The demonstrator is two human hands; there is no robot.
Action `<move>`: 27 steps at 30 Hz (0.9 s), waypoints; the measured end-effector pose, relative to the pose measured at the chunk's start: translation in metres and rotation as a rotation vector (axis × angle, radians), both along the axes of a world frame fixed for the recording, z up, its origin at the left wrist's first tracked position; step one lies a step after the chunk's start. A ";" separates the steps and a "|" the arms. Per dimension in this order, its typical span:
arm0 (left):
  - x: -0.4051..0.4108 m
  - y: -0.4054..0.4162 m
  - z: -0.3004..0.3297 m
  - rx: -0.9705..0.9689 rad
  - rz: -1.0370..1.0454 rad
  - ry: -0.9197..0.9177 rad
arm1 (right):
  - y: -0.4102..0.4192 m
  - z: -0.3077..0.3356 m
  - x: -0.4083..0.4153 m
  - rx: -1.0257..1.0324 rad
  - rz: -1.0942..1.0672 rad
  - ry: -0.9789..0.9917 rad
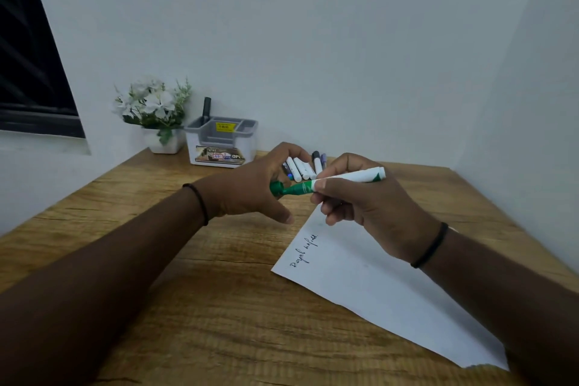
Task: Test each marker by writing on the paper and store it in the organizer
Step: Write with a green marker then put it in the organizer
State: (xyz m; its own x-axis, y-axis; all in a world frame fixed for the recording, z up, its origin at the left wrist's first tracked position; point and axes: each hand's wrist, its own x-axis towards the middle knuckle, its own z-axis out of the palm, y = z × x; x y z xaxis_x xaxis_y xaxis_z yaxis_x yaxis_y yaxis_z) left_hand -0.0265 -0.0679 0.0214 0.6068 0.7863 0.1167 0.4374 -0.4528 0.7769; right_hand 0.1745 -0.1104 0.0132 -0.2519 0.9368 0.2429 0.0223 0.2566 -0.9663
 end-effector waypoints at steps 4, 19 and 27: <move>0.001 0.000 0.001 0.039 -0.017 0.036 | -0.001 0.002 -0.001 -0.012 -0.023 0.029; 0.014 -0.001 -0.009 0.023 -0.060 -0.269 | 0.001 -0.002 -0.004 -0.106 0.092 0.160; 0.024 0.001 -0.013 -0.228 -0.040 -0.891 | 0.002 -0.008 -0.017 -0.078 0.113 0.263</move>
